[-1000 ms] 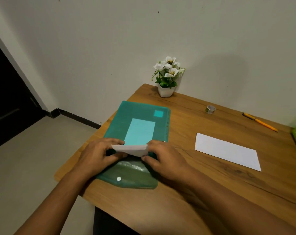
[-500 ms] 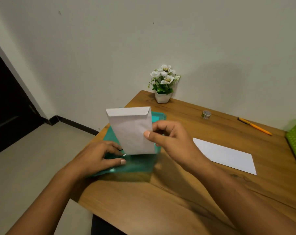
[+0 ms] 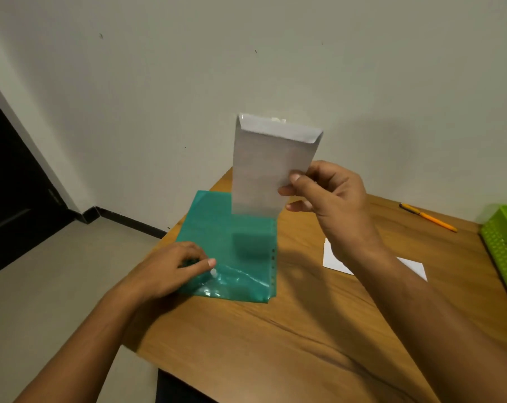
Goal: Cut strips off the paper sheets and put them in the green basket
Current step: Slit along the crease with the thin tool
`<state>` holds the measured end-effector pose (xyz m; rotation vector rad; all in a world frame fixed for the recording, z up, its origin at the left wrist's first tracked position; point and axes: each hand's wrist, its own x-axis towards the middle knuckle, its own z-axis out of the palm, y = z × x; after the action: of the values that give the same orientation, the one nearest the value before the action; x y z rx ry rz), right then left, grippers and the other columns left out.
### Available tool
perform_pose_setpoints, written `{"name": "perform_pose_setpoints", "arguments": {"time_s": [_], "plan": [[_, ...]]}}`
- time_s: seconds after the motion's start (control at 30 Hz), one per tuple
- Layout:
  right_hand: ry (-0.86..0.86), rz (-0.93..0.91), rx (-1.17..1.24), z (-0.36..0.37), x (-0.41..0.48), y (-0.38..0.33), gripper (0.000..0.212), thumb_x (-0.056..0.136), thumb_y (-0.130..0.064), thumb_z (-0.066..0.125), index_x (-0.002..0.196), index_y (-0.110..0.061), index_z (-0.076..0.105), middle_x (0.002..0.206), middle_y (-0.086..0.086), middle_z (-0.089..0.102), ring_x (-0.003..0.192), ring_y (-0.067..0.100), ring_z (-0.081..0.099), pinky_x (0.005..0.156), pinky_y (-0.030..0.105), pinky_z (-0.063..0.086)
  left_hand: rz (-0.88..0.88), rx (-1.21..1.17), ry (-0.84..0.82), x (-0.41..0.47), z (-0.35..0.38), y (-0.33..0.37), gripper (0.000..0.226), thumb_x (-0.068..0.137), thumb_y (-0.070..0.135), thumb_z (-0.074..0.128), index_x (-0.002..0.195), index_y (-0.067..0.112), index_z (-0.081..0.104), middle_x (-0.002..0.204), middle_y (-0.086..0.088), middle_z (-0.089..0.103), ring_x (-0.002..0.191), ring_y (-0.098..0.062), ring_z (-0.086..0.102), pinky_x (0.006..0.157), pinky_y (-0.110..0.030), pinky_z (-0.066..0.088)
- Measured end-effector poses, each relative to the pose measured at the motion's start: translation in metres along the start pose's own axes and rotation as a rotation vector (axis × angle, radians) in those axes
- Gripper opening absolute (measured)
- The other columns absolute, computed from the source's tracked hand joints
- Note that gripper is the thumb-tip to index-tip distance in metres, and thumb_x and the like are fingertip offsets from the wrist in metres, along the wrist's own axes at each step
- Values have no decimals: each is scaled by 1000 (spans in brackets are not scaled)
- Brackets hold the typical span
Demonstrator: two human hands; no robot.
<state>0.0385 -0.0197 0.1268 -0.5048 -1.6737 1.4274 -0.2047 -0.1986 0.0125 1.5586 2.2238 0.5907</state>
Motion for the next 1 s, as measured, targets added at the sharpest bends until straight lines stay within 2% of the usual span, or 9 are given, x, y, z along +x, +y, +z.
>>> {"name": "perform_pose_setpoints", "arguments": {"time_s": [0.07, 0.17, 0.33, 0.53, 0.63, 0.7, 0.83, 0.93, 1.0], "plan": [[2, 21, -29, 0, -4, 9, 12, 101, -13, 66, 107, -14, 76, 102, 3, 79, 99, 19, 76, 76, 35, 64, 5, 37, 48, 3, 7, 2, 27, 92, 62, 60, 97, 38, 70, 103, 21, 62, 97, 3, 57, 86, -28, 51], [-21, 48, -40, 0, -10, 20, 13, 100, -12, 66, 104, -19, 76, 102, -3, 79, 102, 16, 75, 78, 32, 64, -19, 84, 97, 8, 14, 8, 12, 90, 52, 69, 92, 40, 66, 100, 20, 58, 96, 1, 53, 85, -29, 48], [-18, 64, -86, -2, -12, 35, 10, 99, -12, 68, 102, -13, 78, 101, 1, 79, 102, 19, 73, 79, 33, 65, -70, 112, 109, 13, 16, 9, 15, 87, 50, 74, 91, 43, 62, 99, 20, 54, 98, -3, 49, 92, -36, 46], [-62, 96, -144, -5, 6, 47, 10, 100, -17, 68, 100, -22, 77, 103, -10, 78, 104, 13, 72, 81, 39, 65, -117, 151, 74, 30, 9, 18, 17, 88, 50, 73, 99, 43, 62, 103, 19, 53, 102, -5, 49, 96, -37, 47], [-96, 78, -172, -10, 6, 51, 10, 99, -17, 69, 102, -22, 78, 104, -11, 78, 103, 13, 71, 82, 42, 65, -117, 175, 41, 34, 5, 18, 26, 89, 53, 71, 109, 40, 62, 107, 18, 58, 104, -6, 55, 94, -36, 51], [-105, 80, -176, -16, 6, 51, 11, 99, -16, 70, 103, -21, 78, 104, -9, 78, 102, 13, 71, 83, 41, 64, -114, 151, 74, 39, 3, 26, 38, 91, 55, 68, 123, 36, 59, 108, 17, 61, 100, -5, 59, 89, -35, 55], [-57, 111, -162, -32, 10, 53, 10, 97, -13, 72, 103, -18, 78, 102, -5, 77, 103, 17, 72, 86, 42, 64, 11, -98, 253, 55, 5, 68, 53, 97, 42, 64, 146, 36, 46, 92, 11, 65, 81, -5, 62, 72, -26, 53], [-23, 141, -135, -45, 11, 53, 12, 95, -6, 72, 103, -12, 78, 104, 3, 77, 103, 23, 72, 89, 46, 63, 121, -438, 248, 70, 9, 102, 48, 101, 32, 60, 146, 45, 49, 99, 4, 73, 93, -14, 70, 83, -37, 60], [26, 154, -106, -57, 9, 51, 14, 93, 1, 70, 101, -9, 77, 107, 6, 76, 104, 27, 72, 89, 47, 63, 158, -579, 246, 85, 17, 122, 37, 102, 30, 59, 137, 41, 61, 108, 8, 74, 100, -12, 69, 86, -35, 58]]}}
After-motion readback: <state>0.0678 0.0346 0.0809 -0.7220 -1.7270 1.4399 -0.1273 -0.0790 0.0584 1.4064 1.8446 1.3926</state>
